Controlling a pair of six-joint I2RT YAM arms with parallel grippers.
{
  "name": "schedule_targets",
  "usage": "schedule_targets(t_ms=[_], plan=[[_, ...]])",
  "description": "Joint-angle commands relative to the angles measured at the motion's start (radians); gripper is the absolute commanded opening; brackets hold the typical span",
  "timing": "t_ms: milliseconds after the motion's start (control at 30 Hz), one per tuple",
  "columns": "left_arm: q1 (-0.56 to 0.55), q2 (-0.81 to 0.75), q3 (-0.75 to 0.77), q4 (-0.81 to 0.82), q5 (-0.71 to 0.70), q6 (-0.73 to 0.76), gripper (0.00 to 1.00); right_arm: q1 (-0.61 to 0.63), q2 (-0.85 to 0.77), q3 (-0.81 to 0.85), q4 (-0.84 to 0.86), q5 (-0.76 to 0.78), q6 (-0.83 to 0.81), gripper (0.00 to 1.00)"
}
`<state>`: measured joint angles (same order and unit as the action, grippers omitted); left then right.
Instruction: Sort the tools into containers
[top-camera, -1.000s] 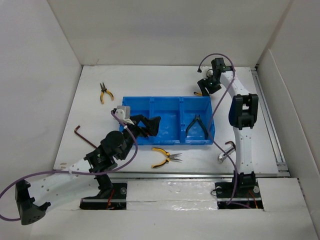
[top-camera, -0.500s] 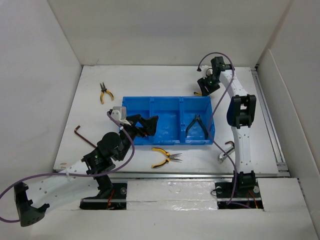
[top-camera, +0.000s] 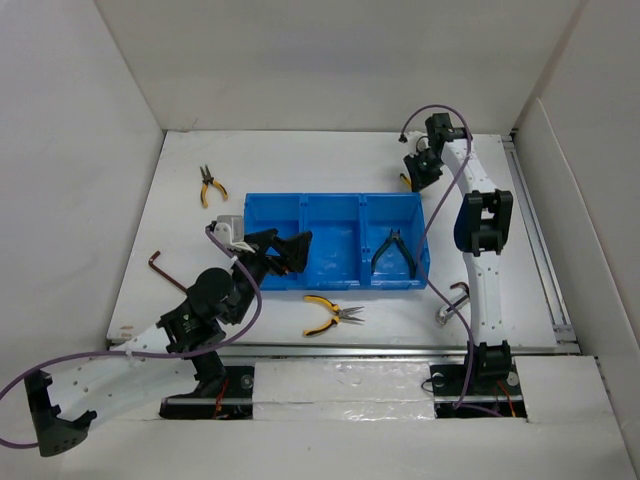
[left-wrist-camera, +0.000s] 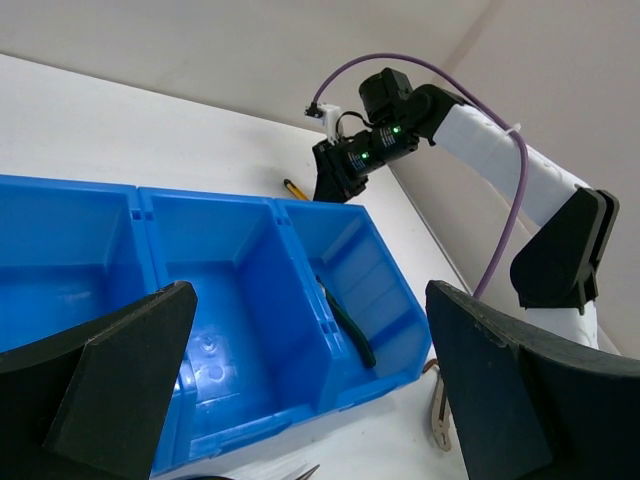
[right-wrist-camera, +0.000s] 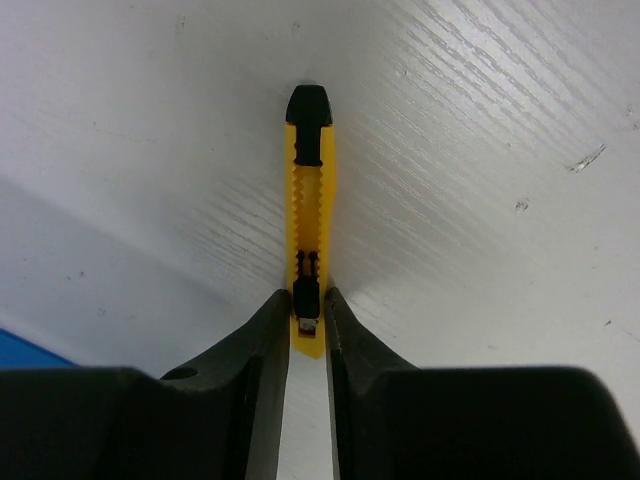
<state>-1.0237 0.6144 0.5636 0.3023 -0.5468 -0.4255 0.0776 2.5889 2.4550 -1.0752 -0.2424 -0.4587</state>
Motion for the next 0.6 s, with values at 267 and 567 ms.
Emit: schedule_targets(t_ms=[267,567], plan=[[0.002,-0.056,-0.019,0.032,-0.008,-0.013,0.99,-0.025,0.01,0.007,-0.02,0.009,0.066,0.0],[0.002,-0.05,-0.025,0.035,-0.021,-0.016,0.99,-0.067,-0.105,-0.105,0.121,0.067,0.155,0.0]])
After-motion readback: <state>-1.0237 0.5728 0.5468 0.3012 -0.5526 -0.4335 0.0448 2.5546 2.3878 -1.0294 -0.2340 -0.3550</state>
